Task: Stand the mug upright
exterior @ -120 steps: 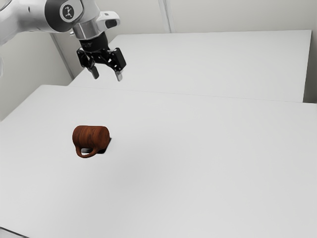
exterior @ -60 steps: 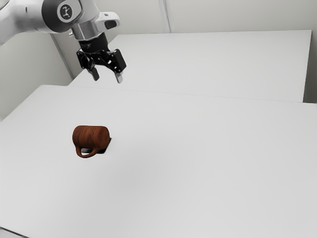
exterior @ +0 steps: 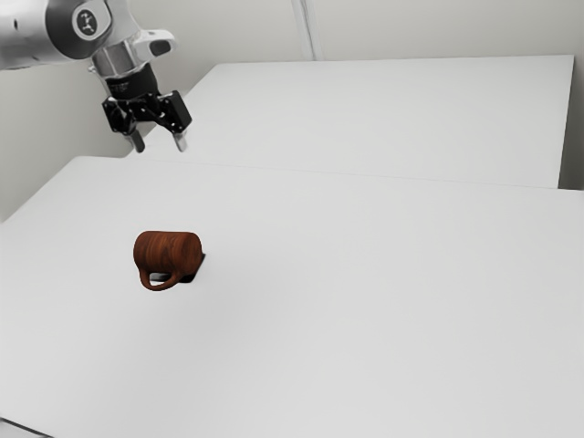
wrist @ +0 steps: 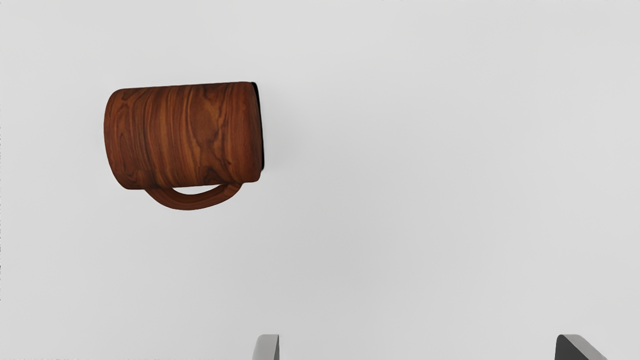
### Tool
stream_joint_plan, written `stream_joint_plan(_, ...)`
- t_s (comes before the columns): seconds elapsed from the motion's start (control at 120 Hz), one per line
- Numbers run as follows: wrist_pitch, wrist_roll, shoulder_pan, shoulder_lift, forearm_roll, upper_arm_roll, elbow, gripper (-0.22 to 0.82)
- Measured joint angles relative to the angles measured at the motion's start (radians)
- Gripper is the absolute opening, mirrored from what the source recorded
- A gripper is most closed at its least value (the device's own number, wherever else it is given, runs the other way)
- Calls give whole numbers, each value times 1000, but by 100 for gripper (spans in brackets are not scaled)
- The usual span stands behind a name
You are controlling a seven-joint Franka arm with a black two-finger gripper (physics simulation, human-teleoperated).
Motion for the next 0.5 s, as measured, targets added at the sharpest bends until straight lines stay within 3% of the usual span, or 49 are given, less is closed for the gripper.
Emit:
stream_joint_plan(0.292,-16,49,231,112,-33,-18,88,60)
stream_joint_plan(0.5,-2,122,333,195,-94,-21,91,60)
